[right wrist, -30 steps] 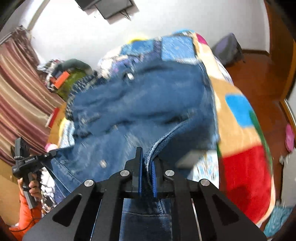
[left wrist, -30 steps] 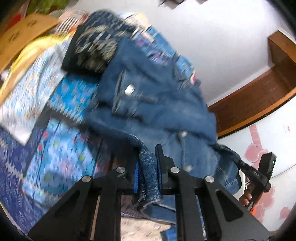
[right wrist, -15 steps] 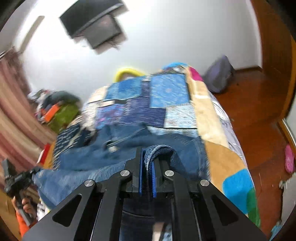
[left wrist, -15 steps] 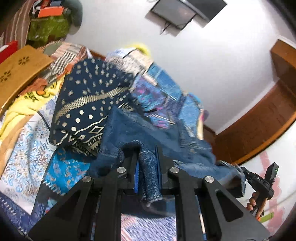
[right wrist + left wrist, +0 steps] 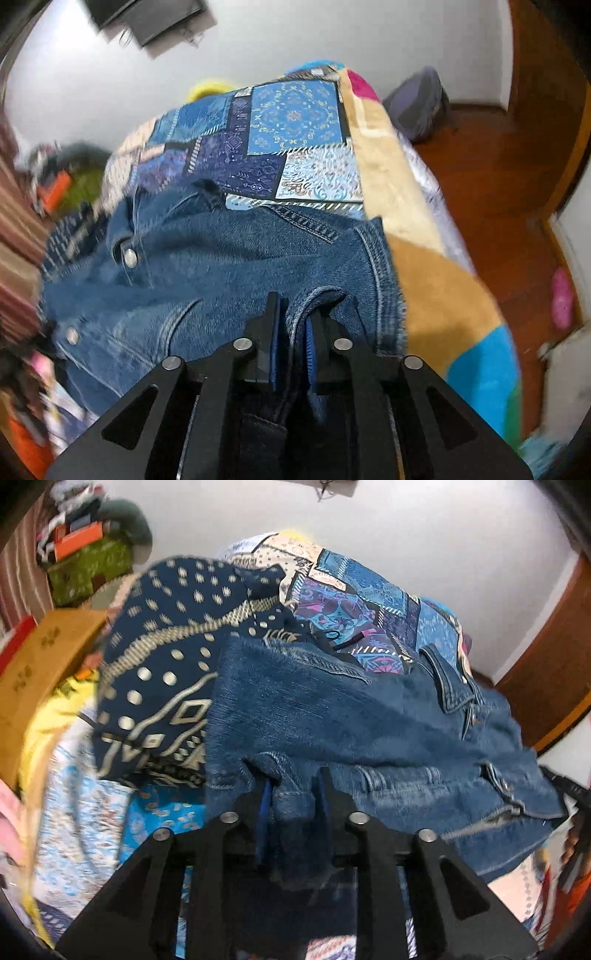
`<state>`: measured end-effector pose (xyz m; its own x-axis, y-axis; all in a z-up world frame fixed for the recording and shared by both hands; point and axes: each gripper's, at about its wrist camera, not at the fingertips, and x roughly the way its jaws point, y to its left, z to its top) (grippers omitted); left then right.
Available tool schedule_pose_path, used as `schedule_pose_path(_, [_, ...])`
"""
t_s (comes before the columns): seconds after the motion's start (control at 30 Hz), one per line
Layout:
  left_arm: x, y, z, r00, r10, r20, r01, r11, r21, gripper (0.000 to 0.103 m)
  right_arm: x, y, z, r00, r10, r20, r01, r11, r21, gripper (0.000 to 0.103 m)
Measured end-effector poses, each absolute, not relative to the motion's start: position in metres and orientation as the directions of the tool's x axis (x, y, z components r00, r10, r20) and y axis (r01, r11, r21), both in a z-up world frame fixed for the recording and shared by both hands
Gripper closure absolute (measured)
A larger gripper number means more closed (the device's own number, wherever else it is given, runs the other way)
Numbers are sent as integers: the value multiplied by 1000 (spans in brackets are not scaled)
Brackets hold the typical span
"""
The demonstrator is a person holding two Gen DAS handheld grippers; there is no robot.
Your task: Fold large clothes
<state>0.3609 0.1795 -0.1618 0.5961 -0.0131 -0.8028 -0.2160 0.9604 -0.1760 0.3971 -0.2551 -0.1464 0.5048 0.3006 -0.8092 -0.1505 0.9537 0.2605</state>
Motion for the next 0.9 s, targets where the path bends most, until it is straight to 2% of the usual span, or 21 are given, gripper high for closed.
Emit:
schedule_pose_path(0.03, [356,177,-156,602,-3,-799,-208,965,-160,68,394,-251,-144,511,280,-813,-161,960,229,87])
schedule_pose_path(0.2, [327,159,-127,646,13,-763,-134,986,-97,62,361,-241,-121,574,158,-804,-223,974,32,69])
schedule_pose_path(0.3, [312,152,-114,669,12,-743,-112,990,-85,47,337,-240,-103,607,155,-780,-267,964,-17,64])
schedule_pose_path(0.4, [297,144,-108,675,-10,-737,-72,994,-79,47,319,-240,-91,627,166,-761,-294,955,-33,54])
schedule_pose_path(0.47, [292,139,-112,667,-23,-745,-56,995,-81,46,311,-238,-86,635,176,-752,-296,955,-26,51])
schedule_pose_path(0.67, [284,128,-141,593,-26,-805,-31,998,-55,46,297,-228,-91,588,239,-773,-331,943,39,51])
schedule_pose_path(0.77, [286,125,-161,544,-40,-838,-18,998,-60,46,291,-219,-102,559,247,-791,-356,934,39,51])
schedule_pose_path(0.9, [295,124,-188,494,4,-869,5,1000,8,46,291,-206,-123,514,225,-828,-386,922,11,51])
